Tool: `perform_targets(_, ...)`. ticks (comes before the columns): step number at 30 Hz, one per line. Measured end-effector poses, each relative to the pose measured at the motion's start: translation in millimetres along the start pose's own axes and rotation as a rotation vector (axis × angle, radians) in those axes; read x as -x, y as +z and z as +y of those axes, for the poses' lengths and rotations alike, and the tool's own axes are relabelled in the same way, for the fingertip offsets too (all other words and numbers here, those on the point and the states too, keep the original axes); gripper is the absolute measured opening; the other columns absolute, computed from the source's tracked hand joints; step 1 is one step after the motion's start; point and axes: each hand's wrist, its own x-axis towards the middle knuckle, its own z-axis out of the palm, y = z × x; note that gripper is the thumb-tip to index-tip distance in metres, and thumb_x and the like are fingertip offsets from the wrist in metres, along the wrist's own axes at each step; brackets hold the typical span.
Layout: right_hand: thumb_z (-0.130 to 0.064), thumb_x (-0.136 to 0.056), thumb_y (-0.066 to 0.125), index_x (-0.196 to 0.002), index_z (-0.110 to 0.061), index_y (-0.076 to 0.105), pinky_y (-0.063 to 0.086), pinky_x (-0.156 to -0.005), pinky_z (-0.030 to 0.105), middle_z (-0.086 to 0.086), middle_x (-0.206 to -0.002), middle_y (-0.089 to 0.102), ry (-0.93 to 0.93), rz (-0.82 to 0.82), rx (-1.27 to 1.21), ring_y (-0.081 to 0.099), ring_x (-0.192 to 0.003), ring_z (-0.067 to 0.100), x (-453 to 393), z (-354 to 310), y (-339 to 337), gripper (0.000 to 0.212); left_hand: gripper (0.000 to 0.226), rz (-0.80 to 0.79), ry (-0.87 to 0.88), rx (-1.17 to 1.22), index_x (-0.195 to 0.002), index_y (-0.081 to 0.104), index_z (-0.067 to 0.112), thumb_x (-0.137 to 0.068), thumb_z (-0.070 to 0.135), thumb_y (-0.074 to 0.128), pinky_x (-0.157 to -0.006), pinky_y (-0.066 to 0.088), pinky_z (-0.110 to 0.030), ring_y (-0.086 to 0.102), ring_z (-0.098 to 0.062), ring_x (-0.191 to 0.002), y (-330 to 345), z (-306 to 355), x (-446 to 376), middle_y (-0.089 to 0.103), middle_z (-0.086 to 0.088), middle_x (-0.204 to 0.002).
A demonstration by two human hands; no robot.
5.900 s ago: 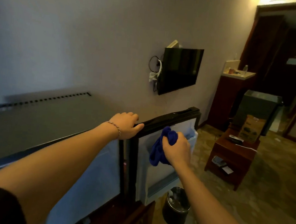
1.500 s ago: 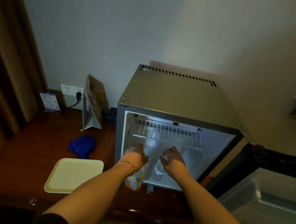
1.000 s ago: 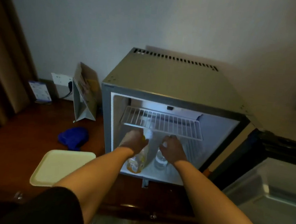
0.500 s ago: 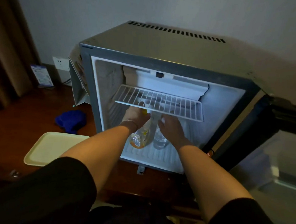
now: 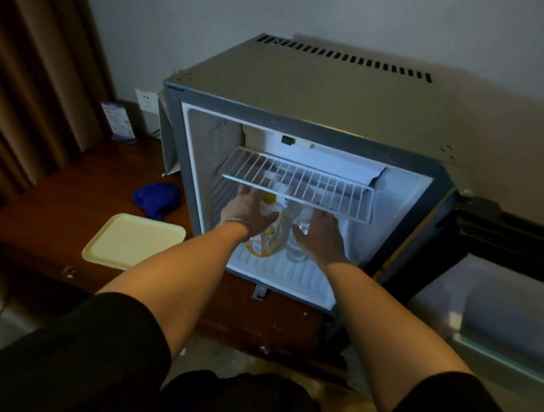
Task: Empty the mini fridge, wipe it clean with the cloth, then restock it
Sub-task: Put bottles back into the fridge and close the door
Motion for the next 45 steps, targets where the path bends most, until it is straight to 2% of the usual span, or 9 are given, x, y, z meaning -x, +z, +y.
perform_targets(3,-0.043,-0.097,0.055,-0.145,-0.006,0.031,0.048,-0.089,0.045,0.017,-0.143,0.034,-0.004,-0.053,0.104,0.038,-0.128,0.036,15.2,-5.9,-7.5,0.065,0.072,-0.018,-0.039,0.009,-0.144,0.035,0.030,-0.086,0.057,0.065,-0.092,0.052,-0.051,0.057,-0.038,-0.117,-6.8,-0.8,18.4,0.026,-0.009,-0.153)
perform_targets(6,-0.044,-0.098,0.055,-0.145,-0.008,0.028,0.048,-0.090,0.044,0.014,-0.143,0.030,-0.005,-0.107,0.177,0.035,-0.129,0.035,30.3,-11.3,-14.2,0.065,0.077,-0.065,-0.070,-0.030,-0.148,0.027,0.037,-0.085,0.061,0.063,-0.089,0.054,-0.050,0.056,-0.039,-0.120,-14.4,4.1,38.1,0.028,-0.009,-0.153)
perform_targets(10,-0.047,-0.096,0.058,-0.144,-0.009,0.034,0.049,-0.089,0.043,0.012,-0.140,0.035,-0.007,-0.112,0.250,0.039,-0.127,0.033,59.4,-21.1,-24.0,0.066,0.070,-0.059,0.006,-0.085,-0.145,0.037,0.033,-0.086,0.064,0.059,-0.072,0.054,-0.039,0.063,-0.037,-0.105,-26.7,12.2,64.2,0.042,-0.011,-0.144)
perform_targets(12,-0.047,-0.094,0.059,-0.141,-0.008,0.038,0.050,-0.090,0.045,0.013,-0.137,0.039,-0.039,-0.035,0.273,0.042,-0.124,0.034,78.2,-26.0,-32.9,0.065,0.069,-0.047,0.047,-0.120,-0.140,0.045,0.025,-0.086,0.066,0.057,-0.078,0.057,-0.043,0.064,-0.037,-0.101,-36.7,18.1,76.4,0.050,-0.016,-0.136)
perform_targets(16,-0.049,-0.095,0.057,-0.141,-0.009,0.037,0.048,-0.091,0.045,0.013,-0.139,0.040,-0.016,0.076,0.337,0.042,-0.126,0.036,120.9,-42.1,-55.7,0.064,0.075,-0.054,0.198,-0.126,-0.144,0.043,0.025,-0.085,0.071,0.053,-0.095,0.050,-0.051,0.054,-0.036,-0.118,-53.7,20.4,107.4,0.044,-0.012,-0.140)
perform_targets(23,-0.055,-0.093,0.056,-0.140,-0.009,0.041,0.047,-0.093,0.048,0.013,-0.136,0.045,0.051,0.205,0.467,0.046,-0.120,0.036,218.9,-66.1,-86.3,0.066,0.072,-0.105,0.449,-0.122,-0.144,0.046,0.025,-0.088,0.072,0.047,-0.099,0.047,-0.052,0.049,-0.033,-0.124,-83.0,25.7,187.2,0.042,-0.009,-0.142)
perform_targets(32,-0.051,-0.093,0.058,-0.129,-0.010,0.048,0.046,-0.089,0.044,0.013,-0.127,0.050,0.153,0.333,0.548,0.047,-0.113,0.034,313.6,-49.0,-180.0,0.056,0.064,-0.066,0.674,-0.130,-0.144,0.044,0.025,-0.094,0.064,0.047,-0.100,0.047,-0.050,0.050,-0.032,-0.123,-117.6,111.4,256.0,0.043,-0.010,-0.142)
perform_targets(40,-0.054,-0.094,0.056,-0.137,-0.010,0.046,0.046,-0.094,0.045,0.012,-0.133,0.045,0.168,0.386,0.541,0.043,-0.120,0.034,324.4,-5.5,-271.3,0.062,0.061,0.030,0.688,-0.112,-0.137,0.052,0.023,-0.092,0.064,0.050,-0.090,0.050,-0.045,0.052,-0.031,-0.114,-137.6,207.6,272.6,0.048,-0.009,-0.128)
perform_targets(45,-0.057,-0.093,0.053,-0.137,-0.013,0.045,0.042,-0.101,0.046,0.011,-0.138,0.043,0.211,0.360,0.550,0.040,-0.128,0.033,328.3,52.4,-309.2,0.063,0.050,0.077,0.721,-0.106,-0.126,0.057,0.026,-0.091,0.061,0.051,-0.090,0.050,-0.045,0.051,-0.029,-0.111,-120.6,268.2,276.0,0.050,-0.006,-0.114)
